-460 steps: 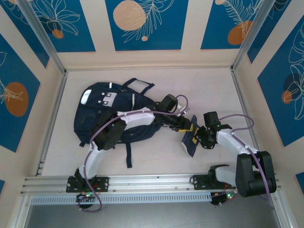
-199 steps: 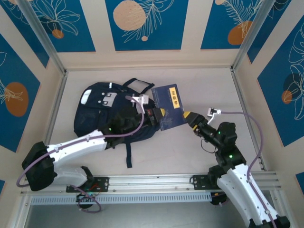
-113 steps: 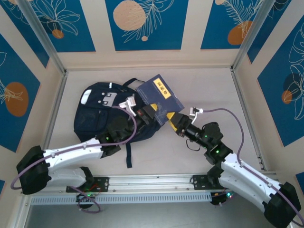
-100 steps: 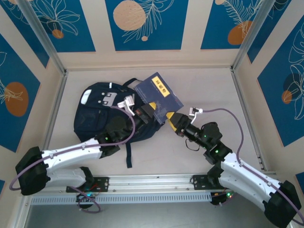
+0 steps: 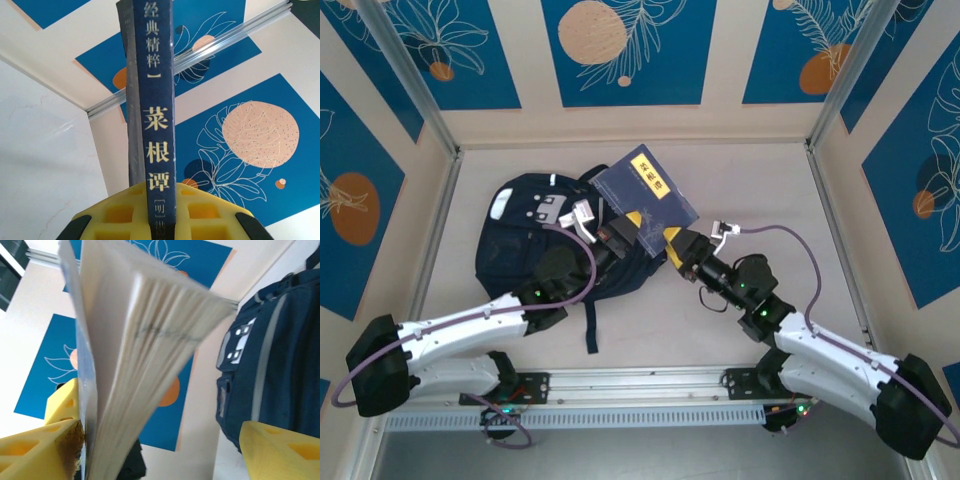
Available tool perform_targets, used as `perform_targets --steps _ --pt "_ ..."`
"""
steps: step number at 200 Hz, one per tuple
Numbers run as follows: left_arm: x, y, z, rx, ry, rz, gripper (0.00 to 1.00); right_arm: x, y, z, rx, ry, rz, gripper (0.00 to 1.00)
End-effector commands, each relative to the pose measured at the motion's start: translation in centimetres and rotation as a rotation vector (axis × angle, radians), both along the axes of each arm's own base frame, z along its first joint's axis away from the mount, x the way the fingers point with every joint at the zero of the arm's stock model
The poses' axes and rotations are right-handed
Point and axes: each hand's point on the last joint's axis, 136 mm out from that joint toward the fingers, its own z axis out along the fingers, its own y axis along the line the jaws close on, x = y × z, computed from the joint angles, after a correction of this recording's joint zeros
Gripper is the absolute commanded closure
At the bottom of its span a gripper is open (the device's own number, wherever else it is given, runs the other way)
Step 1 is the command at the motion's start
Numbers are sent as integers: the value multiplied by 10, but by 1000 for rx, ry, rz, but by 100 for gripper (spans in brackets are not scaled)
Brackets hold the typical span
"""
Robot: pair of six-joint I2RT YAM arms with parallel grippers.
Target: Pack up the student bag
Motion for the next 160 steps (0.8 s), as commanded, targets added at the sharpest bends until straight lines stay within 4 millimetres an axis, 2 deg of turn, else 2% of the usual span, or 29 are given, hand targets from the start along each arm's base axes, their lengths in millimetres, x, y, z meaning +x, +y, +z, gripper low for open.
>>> perform_targets --steps 1,32,81,98,124,134,145,156,158,160 --pt "-3 4 15 -60 -23 13 100 3 -4 49 132 -113 -65 26" --pt "1 4 4 -53 26 24 100 6 -2 62 148 -140 -92 37" --pt "5 -3 -15 -61 98 19 100 15 -7 67 140 -150 -169 55" --pt "6 -2 -19 -57 112 27 100 18 -10 63 132 -140 -197 65" --pt "7 0 -27 -19 133 40 100 22 -17 53 102 -115 -240 90" --pt "8 -1 -30 3 144 44 100 22 -19 48 72 -110 -251 97" --pt "9 1 -36 38 155 53 86 22 -24 38 18 -85 -266 100" --pt "11 4 -36 105 134 55 65 23 -33 21 -69 -31 -290 100" --pt "11 4 -41 141 140 53 62 23 -35 15 -94 -12 -296 100" --pt "11 4 -36 146 130 47 59 23 -38 12 -112 1 -303 100"
